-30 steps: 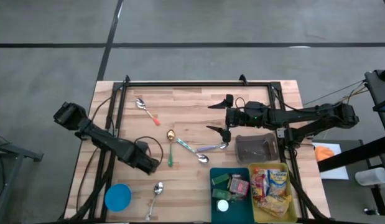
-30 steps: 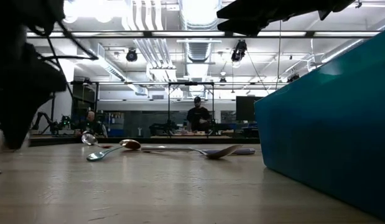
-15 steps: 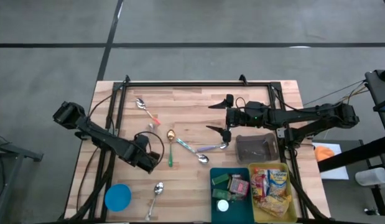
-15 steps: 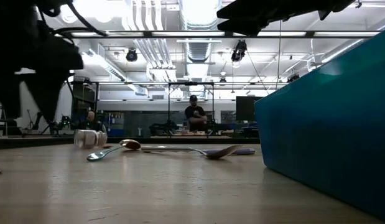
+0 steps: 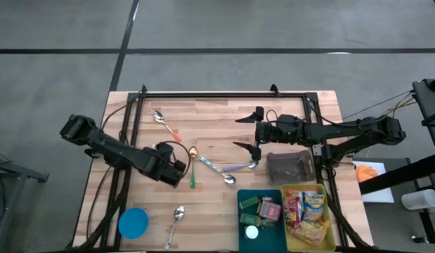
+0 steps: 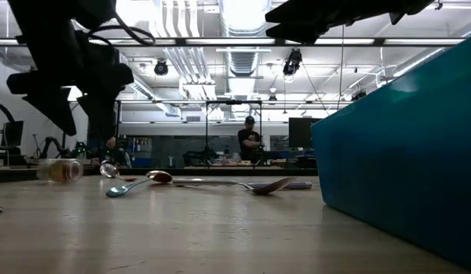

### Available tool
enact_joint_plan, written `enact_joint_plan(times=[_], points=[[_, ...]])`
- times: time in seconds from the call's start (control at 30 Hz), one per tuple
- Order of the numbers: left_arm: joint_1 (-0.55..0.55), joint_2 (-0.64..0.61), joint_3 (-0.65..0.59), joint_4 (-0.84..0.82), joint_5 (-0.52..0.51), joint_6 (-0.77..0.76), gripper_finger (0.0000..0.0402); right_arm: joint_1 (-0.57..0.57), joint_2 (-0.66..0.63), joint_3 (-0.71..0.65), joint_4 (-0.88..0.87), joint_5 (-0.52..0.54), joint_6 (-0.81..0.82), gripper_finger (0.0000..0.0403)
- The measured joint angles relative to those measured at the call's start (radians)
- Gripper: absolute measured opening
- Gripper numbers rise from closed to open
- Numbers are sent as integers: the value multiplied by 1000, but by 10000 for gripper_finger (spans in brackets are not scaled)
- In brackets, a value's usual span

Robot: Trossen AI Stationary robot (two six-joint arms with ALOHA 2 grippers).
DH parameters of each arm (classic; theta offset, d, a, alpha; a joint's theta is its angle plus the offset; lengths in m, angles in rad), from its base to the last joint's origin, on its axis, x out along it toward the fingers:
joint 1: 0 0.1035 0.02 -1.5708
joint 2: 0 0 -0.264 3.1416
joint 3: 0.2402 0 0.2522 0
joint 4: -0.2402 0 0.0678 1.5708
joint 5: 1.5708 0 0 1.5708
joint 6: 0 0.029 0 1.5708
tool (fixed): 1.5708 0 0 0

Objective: Pick & Place Food Item
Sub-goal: Put the brown seasoning bottle into the blue bin

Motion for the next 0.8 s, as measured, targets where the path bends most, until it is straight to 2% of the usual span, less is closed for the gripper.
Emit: enact_joint_plan(times=[0.3, 0.4, 0.53, 0.67, 0.8], points=[[79, 0, -11, -28, 10, 103, 392, 0, 0, 0, 0, 0, 0, 385], [84, 0, -36, 25, 67, 122, 392, 0, 0, 0, 0, 0, 0, 385], [81, 0, -60, 105, 157, 252, 392, 0, 0, 0, 0, 0, 0, 385], [80, -7, -49, 78, 205, 341, 392, 0, 0, 0, 0, 0, 0, 385], [66, -43, -39, 55, 233, 356, 392, 0, 0, 0, 0, 0, 0, 385]])
